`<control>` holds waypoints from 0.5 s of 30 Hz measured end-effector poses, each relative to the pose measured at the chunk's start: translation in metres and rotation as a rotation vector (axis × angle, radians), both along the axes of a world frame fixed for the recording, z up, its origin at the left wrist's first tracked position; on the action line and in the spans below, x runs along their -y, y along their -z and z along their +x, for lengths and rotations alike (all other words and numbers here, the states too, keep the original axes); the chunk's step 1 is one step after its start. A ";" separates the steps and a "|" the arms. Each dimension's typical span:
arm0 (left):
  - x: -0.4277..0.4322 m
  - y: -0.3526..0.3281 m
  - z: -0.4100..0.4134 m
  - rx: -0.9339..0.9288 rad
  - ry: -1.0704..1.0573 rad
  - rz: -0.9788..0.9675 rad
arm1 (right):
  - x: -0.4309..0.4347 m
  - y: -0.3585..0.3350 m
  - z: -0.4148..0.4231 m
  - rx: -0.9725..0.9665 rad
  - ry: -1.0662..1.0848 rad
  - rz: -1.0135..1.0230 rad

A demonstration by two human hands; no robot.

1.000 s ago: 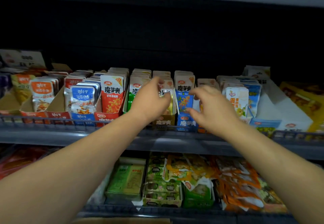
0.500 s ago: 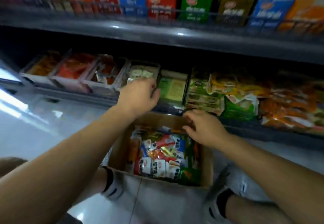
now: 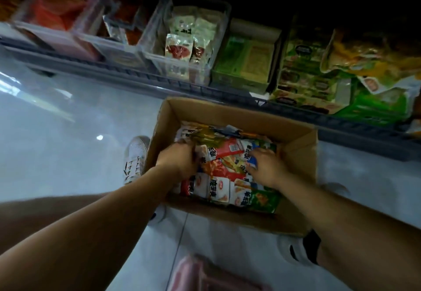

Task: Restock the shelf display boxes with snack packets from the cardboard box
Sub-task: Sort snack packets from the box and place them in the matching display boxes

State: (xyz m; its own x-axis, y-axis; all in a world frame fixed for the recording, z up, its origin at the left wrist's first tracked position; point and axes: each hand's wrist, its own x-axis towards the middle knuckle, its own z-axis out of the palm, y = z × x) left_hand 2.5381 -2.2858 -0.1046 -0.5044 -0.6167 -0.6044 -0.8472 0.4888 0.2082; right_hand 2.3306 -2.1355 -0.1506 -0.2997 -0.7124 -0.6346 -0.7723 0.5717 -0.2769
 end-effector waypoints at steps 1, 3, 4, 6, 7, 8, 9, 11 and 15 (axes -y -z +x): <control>-0.001 0.007 0.002 0.005 -0.021 0.010 | 0.004 0.003 -0.001 0.014 0.015 0.008; -0.002 0.020 0.008 0.019 -0.046 0.031 | 0.009 0.007 -0.001 -0.001 0.013 0.021; -0.003 0.025 0.009 0.018 -0.062 0.048 | 0.010 0.009 0.001 -0.031 -0.007 0.018; -0.004 0.031 0.011 -0.003 -0.111 0.078 | 0.013 0.011 0.009 -0.063 -0.022 -0.056; -0.004 0.035 0.011 -0.014 -0.135 0.091 | 0.016 0.012 0.014 -0.032 0.005 -0.111; -0.004 0.037 0.010 -0.021 -0.151 0.104 | 0.021 0.013 0.019 0.028 0.048 -0.153; -0.004 0.040 0.010 -0.027 -0.160 0.122 | 0.027 0.015 0.023 0.093 0.094 -0.170; -0.005 0.042 0.010 -0.051 -0.177 0.166 | 0.036 0.021 0.031 0.157 0.100 -0.149; -0.004 0.043 0.014 -0.094 -0.225 0.204 | 0.041 0.034 0.039 0.091 0.010 -0.094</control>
State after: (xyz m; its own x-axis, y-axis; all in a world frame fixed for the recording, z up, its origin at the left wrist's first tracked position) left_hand 2.5522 -2.2819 -0.1475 -0.4283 -0.5900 -0.6844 -0.9018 0.2315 0.3648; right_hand 2.3693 -2.1762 -0.1850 -0.2517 -0.7673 -0.5898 -0.7359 0.5476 -0.3983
